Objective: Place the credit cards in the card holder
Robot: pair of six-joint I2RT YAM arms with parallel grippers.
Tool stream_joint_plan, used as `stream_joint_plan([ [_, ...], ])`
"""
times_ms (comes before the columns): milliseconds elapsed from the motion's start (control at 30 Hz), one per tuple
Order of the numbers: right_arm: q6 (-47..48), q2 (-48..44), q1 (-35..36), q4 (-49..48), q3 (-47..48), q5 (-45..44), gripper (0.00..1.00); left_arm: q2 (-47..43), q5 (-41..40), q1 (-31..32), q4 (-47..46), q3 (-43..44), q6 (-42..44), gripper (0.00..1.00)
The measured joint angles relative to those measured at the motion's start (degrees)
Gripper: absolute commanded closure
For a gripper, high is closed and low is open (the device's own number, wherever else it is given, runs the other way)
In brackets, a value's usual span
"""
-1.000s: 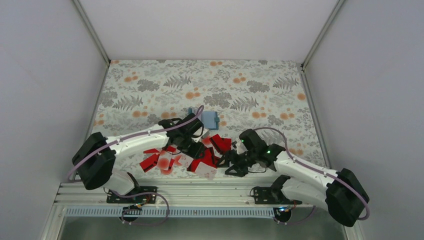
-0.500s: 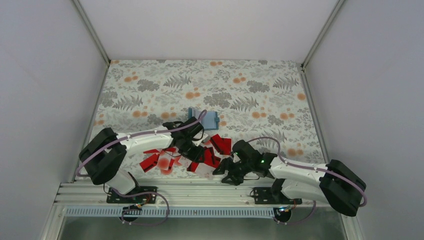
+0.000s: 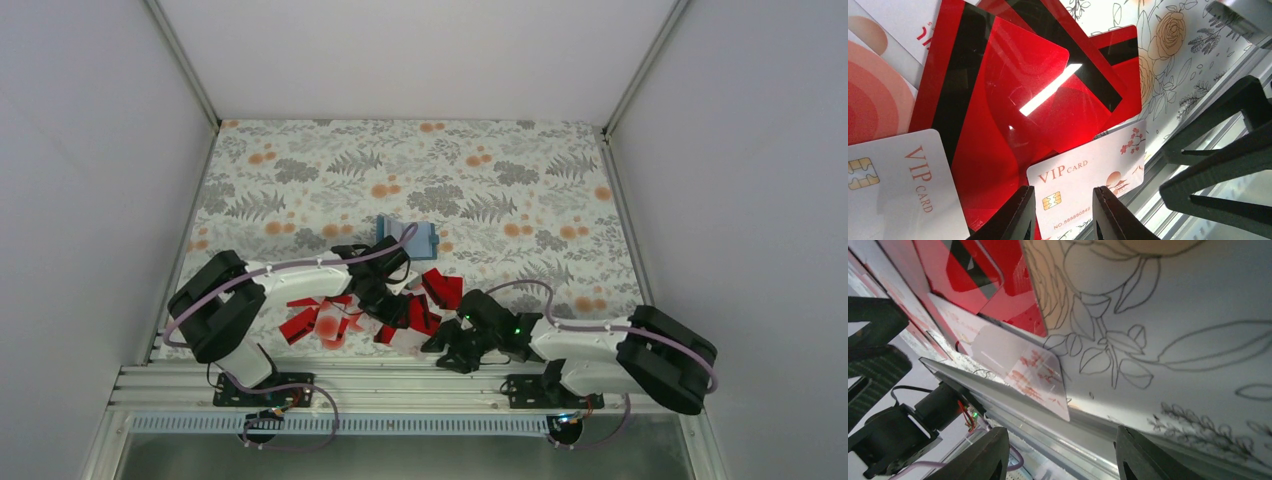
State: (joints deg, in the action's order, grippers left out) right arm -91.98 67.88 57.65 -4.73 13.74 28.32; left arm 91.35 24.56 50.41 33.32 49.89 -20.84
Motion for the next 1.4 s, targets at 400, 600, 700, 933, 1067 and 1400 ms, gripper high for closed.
stream_joint_plan([
  [400,-1.9,4.9,1.8,-5.7,0.2,-2.6,0.52,1.0,0.3,0.0,-0.4,-1.1,0.7,0.70],
  [600,-2.9,6.5,2.7,-7.2,0.3,-3.4,0.54,0.9,1.8,0.0,-1.6,-3.6,0.7,0.72],
  [700,-3.3,7.2,3.3,-8.4,0.3,-4.0,0.55,0.7,2.3,-0.2,-2.3,-4.1,0.7,0.74],
  [933,-4.2,8.4,4.3,-10.9,0.3,-5.2,0.57,0.8,3.3,-0.2,-3.8,-4.9,0.6,0.78],
  [1067,-4.5,9.2,5.1,-12.3,0.3,-6.1,0.60,0.8,3.6,-0.2,-4.0,-5.0,0.7,0.78],
  [1400,-4.6,8.6,6.1,-12.4,0.3,-7.7,0.68,0.8,5.3,-0.3,-5.5,-5.9,0.1,0.79],
])
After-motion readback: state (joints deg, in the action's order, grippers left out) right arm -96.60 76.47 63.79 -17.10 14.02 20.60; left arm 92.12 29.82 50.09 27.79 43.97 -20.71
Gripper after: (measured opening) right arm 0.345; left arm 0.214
